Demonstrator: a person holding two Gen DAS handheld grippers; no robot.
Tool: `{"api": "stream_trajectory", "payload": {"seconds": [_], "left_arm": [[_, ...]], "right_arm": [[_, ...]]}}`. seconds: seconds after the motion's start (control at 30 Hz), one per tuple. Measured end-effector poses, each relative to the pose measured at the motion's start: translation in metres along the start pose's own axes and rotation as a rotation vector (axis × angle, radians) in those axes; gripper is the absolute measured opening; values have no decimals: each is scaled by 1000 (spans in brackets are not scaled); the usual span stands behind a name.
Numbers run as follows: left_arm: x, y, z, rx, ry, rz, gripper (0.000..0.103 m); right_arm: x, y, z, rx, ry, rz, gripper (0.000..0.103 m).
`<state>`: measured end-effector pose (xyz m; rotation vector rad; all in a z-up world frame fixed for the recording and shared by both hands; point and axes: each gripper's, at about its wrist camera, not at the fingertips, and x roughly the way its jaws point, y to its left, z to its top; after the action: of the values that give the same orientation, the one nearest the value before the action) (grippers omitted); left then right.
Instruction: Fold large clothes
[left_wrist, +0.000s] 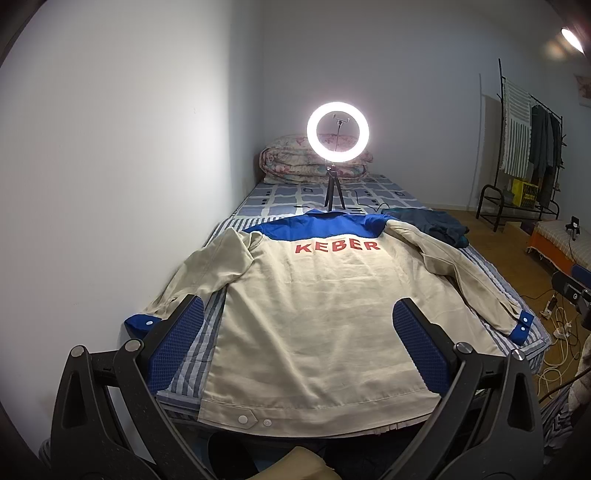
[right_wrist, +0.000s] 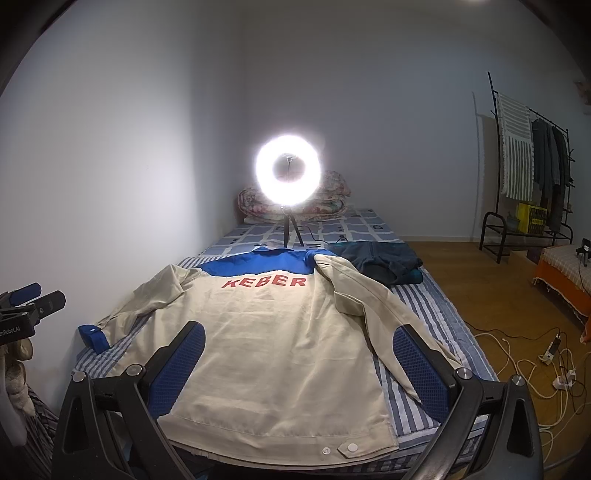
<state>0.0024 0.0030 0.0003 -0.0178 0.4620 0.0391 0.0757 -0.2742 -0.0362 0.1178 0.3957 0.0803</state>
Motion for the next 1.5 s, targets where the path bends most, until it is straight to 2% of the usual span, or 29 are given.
{"api": "stream_trajectory", "payload": {"seconds": [0.63,0.93,1.17,1.27,1.37,1.5], "left_arm": [[1,1,-1,-2,1,5,103],[13,8,3,1,1,26,103],[24,30,0,-44,17,78,103],[33,48,-3,-58,34,126,103],[43,65,-6,-61,59,164,103],[55,91,-14,-67,85,221,100]], "right_arm": [[7,7,4,-17,-4,3,103],[12,12,14,-19,-21,18,103],[29,35,29,-109,-29,45,103],[37,51,42,-174,-54,71,103],[47,66,54,-231,-82,112,103],[72,78,66,-234,-82,187,103]]}}
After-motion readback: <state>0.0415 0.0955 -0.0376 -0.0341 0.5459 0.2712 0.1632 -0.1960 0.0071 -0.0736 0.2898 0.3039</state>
